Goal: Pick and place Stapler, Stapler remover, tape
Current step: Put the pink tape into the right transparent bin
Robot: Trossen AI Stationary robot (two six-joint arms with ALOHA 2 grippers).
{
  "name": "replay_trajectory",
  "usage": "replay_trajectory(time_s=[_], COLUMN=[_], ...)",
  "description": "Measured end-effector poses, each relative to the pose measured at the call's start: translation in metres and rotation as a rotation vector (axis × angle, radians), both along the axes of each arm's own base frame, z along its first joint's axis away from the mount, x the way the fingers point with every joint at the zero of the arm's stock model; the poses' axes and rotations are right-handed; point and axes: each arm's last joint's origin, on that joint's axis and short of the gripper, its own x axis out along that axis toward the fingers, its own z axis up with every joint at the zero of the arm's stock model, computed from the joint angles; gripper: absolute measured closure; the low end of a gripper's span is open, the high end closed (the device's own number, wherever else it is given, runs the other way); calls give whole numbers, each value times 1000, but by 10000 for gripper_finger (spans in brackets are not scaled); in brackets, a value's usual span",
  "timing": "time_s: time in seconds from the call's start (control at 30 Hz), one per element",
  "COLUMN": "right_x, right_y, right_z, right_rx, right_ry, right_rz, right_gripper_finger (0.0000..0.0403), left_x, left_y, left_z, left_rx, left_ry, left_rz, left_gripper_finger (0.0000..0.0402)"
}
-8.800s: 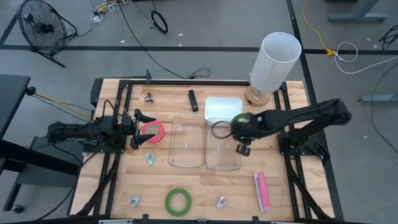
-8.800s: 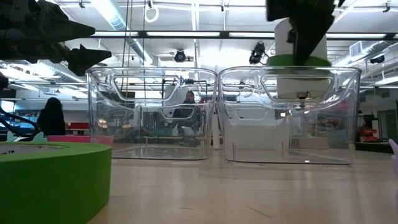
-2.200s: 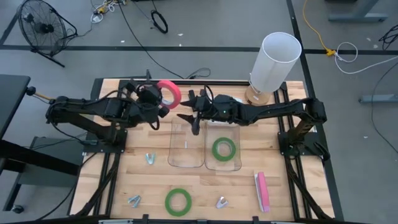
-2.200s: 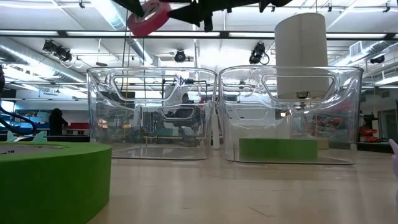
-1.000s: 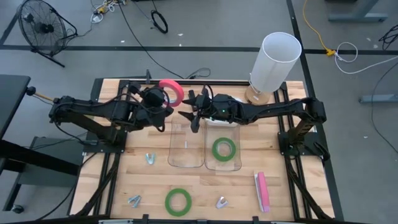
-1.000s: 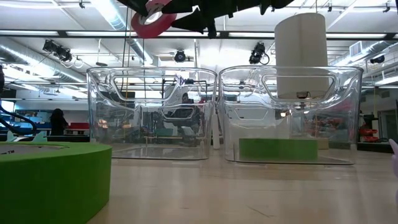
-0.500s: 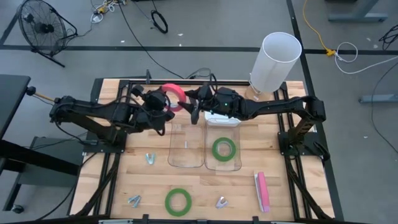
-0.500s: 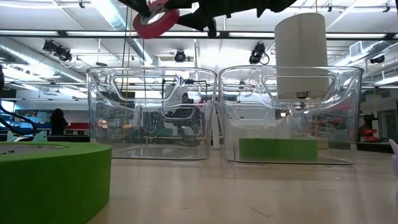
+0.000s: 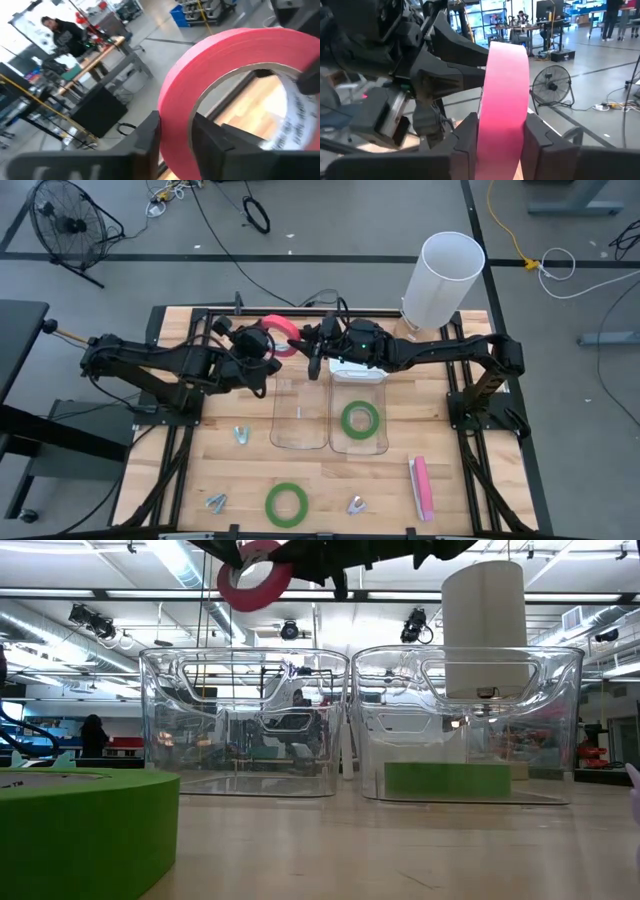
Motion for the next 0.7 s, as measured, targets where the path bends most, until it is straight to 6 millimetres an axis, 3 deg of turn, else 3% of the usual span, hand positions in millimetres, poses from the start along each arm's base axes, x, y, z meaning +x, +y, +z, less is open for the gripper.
replay_trajectory(time_s=[0.13, 0.27, 0.37, 0.7], right_x=[-2, -15, -30, -105], right_y=[0, 2, 6, 42], right_z=[-5, -2, -4, 19], right_rx=[-14, -13, 9, 152], right_ry=[82, 192, 339, 666], right_rz=[19, 15, 25, 73], right_gripper_finger=[317, 317, 317, 317], left_x=[1, -1, -5, -11], left_y=[-1, -2, -2, -4], left_z=[-1, -2, 0, -2], left_rx=[-28, -18, 5, 9], left_ry=[9, 32, 37, 89], left_rz=[-33, -35, -18, -29], left_gripper_finger=[222, 187, 181, 211])
